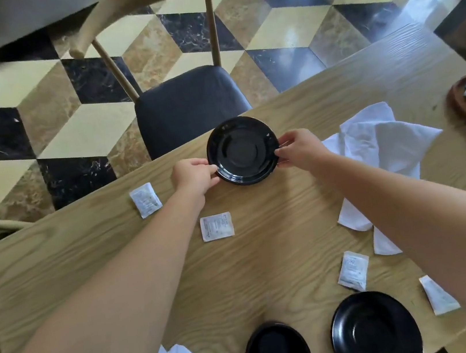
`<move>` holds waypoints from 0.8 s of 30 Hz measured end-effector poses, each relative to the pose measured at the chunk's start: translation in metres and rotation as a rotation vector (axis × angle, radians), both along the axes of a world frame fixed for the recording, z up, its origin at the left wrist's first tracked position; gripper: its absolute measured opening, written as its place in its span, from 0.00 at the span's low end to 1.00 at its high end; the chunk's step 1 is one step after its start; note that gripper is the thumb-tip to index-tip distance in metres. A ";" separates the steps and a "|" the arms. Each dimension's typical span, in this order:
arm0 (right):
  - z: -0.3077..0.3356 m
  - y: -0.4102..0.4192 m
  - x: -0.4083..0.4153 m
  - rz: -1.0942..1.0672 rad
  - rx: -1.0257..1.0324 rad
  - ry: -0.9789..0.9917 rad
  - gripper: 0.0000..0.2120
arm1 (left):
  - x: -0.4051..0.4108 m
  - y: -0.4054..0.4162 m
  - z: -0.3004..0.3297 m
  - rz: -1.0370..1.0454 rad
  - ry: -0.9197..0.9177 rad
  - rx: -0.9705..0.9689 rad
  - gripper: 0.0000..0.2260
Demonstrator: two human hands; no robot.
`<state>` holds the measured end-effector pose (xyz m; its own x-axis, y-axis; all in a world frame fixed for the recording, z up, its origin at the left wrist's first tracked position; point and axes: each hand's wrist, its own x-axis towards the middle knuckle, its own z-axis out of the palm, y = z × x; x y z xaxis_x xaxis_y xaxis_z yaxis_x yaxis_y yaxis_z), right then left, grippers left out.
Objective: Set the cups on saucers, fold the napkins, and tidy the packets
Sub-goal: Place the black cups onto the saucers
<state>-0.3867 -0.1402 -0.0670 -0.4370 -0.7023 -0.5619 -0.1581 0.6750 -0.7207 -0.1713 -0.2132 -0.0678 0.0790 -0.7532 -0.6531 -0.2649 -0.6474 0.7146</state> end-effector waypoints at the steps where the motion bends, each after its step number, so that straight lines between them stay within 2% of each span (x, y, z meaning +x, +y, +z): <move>1: 0.000 -0.003 0.002 -0.006 -0.005 -0.008 0.07 | 0.001 -0.003 -0.001 0.007 -0.001 0.003 0.08; 11: -0.003 0.000 0.008 -0.068 -0.013 -0.098 0.07 | 0.002 -0.006 -0.009 0.042 0.003 0.020 0.07; 16: -0.008 0.004 0.008 -0.109 -0.043 -0.152 0.11 | -0.004 -0.004 -0.012 0.036 -0.012 0.007 0.08; 19: -0.007 0.011 0.009 -0.126 -0.060 -0.194 0.19 | -0.006 0.001 -0.008 0.058 0.014 0.012 0.09; 21: -0.002 0.025 0.009 -0.105 -0.041 -0.095 0.22 | -0.004 0.015 -0.004 0.067 -0.004 0.004 0.11; 24: 0.014 0.075 0.008 -0.015 -0.035 0.111 0.16 | -0.006 0.072 0.002 -0.058 -0.144 -0.090 0.09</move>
